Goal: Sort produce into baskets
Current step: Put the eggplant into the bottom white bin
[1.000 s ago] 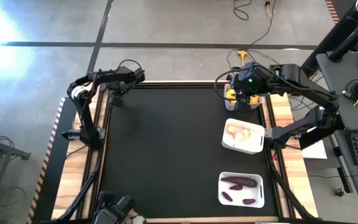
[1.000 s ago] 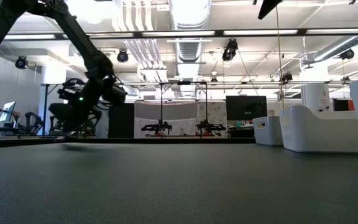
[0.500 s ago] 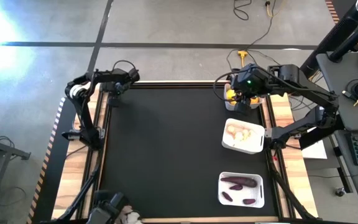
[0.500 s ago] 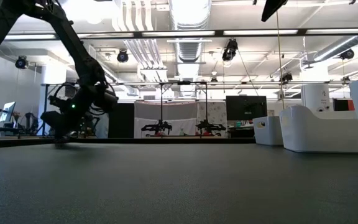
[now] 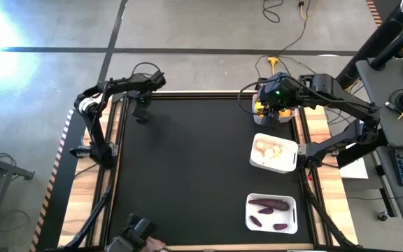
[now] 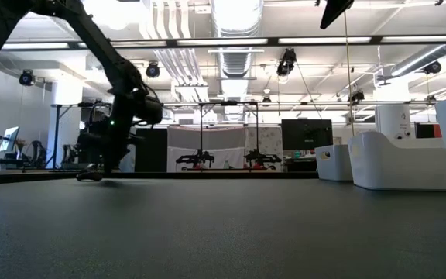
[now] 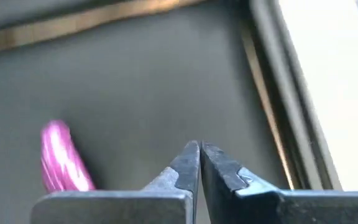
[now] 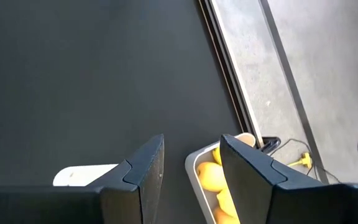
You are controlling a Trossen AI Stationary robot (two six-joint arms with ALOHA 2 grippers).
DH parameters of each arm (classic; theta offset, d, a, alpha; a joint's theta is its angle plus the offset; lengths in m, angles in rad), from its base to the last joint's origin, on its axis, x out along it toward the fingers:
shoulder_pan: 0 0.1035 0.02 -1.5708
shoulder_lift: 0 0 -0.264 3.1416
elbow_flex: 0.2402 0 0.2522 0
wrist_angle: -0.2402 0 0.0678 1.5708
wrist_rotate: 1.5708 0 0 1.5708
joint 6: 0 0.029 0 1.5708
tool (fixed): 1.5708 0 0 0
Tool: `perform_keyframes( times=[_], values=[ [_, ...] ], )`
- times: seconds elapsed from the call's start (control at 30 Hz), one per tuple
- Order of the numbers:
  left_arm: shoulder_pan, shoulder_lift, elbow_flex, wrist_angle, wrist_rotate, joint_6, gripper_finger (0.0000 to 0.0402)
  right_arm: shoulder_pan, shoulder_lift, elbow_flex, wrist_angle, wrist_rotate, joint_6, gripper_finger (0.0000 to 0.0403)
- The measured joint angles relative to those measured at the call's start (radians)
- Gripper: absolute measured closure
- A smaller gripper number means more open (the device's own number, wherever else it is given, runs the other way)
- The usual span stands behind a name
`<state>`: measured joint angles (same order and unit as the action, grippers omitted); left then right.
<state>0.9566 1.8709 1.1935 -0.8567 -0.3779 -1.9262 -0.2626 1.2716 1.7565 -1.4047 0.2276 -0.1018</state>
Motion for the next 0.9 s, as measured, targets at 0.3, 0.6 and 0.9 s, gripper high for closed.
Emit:
perform_keyframes(
  times=[0.3, 0.6, 0.9],
  values=[
    [-0.022, 0.000, 0.108, 0.095, 0.000, 1.480, 0.0401, 0.000, 0.000, -0.012, 0.010, 0.000, 0.028, 0.0252],
    [-0.069, -0.002, 0.198, -0.286, -0.023, 2.120, 0.0340, 0.000, 0.000, -0.092, 0.180, 0.000, 0.029, 0.0252],
    [-0.073, -0.001, 0.114, -0.351, 0.002, 2.323, 0.0199, 0.000, 0.006, -0.213, 0.224, 0.000, 0.110, 0.0252]
  ],
)
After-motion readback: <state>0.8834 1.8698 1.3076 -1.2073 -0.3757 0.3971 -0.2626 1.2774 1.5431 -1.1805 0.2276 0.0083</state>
